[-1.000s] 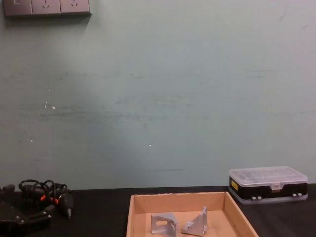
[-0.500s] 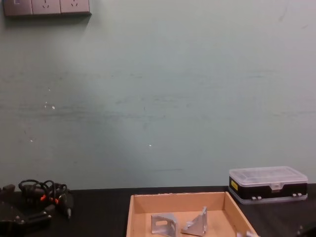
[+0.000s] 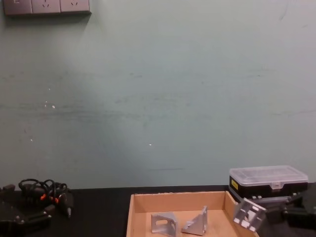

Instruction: Use one hand to pick up the angle iron from the table and place it into the box.

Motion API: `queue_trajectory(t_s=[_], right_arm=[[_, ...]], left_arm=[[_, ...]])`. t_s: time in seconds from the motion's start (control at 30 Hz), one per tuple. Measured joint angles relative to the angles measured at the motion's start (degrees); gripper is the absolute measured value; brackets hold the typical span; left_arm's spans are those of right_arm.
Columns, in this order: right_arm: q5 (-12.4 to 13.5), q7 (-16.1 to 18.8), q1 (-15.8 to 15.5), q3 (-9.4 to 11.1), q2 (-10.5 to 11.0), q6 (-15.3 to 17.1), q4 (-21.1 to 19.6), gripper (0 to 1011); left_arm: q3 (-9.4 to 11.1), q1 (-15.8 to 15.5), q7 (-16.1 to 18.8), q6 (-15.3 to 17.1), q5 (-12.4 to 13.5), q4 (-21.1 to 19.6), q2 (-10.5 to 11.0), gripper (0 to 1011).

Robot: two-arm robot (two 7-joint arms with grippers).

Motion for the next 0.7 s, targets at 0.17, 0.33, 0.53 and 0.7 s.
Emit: queue_trajectory(t_s=[0.17,0.33,0.53,0.7], right_arm=[[-0.7,2.4,4.5,-1.6,-3.8,-2.2,7.6,52],[-1.2,3.7,7.3,-2.9,-6.9,-4.1,13.1,52],[-2.2,4.3,10.2,-4.4,-10.7,-6.2,19.3,52],[-2.9,4.4,11.6,-5.0,-12.8,-7.0,22.5,52]], left_arm=[[0.0,0.0,0.0,0.0,0.0,0.0,0.0,1000],[0.0,0.0,0.0,0.0,0.0,0.0,0.0,1000],[0.0,0.0,0.0,0.0,0.0,0.0,0.0,1000],[0.0,0.0,0.0,0.0,0.0,0.0,0.0,1000]])
